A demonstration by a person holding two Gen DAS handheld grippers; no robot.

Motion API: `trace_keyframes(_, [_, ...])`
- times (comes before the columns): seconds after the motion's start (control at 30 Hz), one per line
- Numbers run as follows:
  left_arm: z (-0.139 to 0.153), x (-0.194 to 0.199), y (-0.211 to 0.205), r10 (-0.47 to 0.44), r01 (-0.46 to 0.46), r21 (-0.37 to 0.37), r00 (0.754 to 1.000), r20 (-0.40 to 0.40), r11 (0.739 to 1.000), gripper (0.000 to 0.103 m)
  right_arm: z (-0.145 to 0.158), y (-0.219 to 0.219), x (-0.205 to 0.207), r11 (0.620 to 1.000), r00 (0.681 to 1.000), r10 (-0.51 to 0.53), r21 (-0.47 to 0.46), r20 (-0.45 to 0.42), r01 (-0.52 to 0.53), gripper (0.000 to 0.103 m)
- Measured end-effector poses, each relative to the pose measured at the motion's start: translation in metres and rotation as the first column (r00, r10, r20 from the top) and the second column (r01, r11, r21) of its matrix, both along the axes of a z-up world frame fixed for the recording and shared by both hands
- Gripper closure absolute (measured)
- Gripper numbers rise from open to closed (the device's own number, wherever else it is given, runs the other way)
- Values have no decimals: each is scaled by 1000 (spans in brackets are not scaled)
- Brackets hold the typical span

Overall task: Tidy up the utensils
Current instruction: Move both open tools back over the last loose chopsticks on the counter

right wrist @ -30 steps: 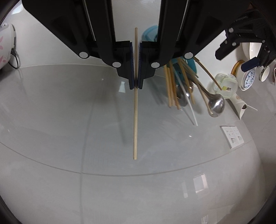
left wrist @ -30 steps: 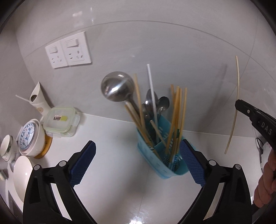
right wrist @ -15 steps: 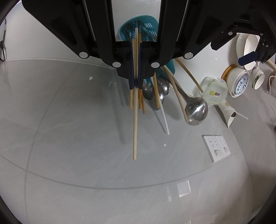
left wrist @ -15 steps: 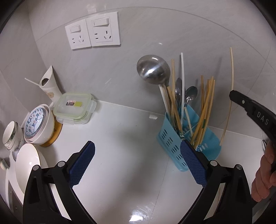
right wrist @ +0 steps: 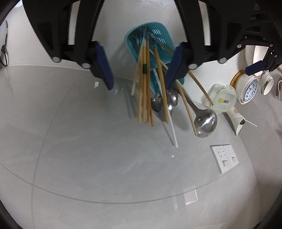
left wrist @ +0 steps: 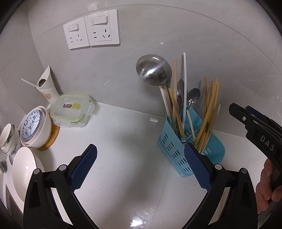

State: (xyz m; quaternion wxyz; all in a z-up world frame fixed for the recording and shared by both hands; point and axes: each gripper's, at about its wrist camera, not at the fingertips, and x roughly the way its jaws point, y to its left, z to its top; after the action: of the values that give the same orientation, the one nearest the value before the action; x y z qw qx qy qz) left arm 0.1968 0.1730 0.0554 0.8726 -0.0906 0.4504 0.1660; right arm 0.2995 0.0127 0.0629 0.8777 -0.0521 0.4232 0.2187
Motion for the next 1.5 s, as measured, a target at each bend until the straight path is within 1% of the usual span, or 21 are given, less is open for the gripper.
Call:
trace_keyframes(0.03, [0,0,-1,-2,2,-1,1000,1,1000,6,1,-3,-1,1000,1000,-6,0,5,6,33])
trace_keyframes(0.13, [1,1,-5,-6,6,4,1000,0,1000,6,4,-15,-1,1000,1000,-29,10,-5,29,22])
trace_keyframes(0.27, [5,0,-13,-13,13,-2,1000,9,1000,6,6,-31,-4,998,998,-61,7,-12,61,14])
trace_keyframes(0.33, [7,0,-19,-24,24,3,1000,14,1000,6,6,-42,-5,996,996,-91,3,-10,91,10])
trace_keyframes(0.4, [10,-1,-26,-33,33,8,999,15,999,6,7,-54,-7,991,991,-133,-7,-2,133,8])
trace_keyframes(0.5, [14,-4,-38,-49,49,8,999,22,999,6,6,-75,-11,982,983,-186,-38,1,186,8])
trace_keyframes(0.63, [18,-10,-61,-78,78,-2,997,28,997,6,9,-99,-23,975,977,-214,-62,13,215,8])
trace_keyframes(0.77, [17,-15,-88,-115,115,21,993,19,993,6,13,-130,-40,966,968,-249,-71,12,249,8])
trace_keyframes(0.87, [13,-20,-108,-142,142,-9,990,9,990,6,16,-151,-53,957,960,-278,-78,15,279,8])
trace_keyframes(1.0, [4,-26,-136,-182,181,-31,983,-17,983,6,16,-188,-73,944,949,-316,-101,9,315,8])
trace_keyframes(1.1, [-8,-30,-159,-216,213,-50,975,-46,976,6,9,-213,-86,934,941,-338,-127,-17,334,8])
trace_keyframes(1.23, [-32,-37,-192,-268,262,-72,958,-100,963,6,-5,-240,-103,919,926,-374,-160,-56,361,8])
trace_keyframes(1.37, [-58,-43,-221,-304,292,-94,940,-155,952,6,-28,-263,-125,904,914,-395,-216,-94,369,8])
trace_keyframes(1.5, [-85,-50,-243,-323,307,-106,924,-203,946,6,-53,-283,-146,894,900,-413,-252,-141,371,8])
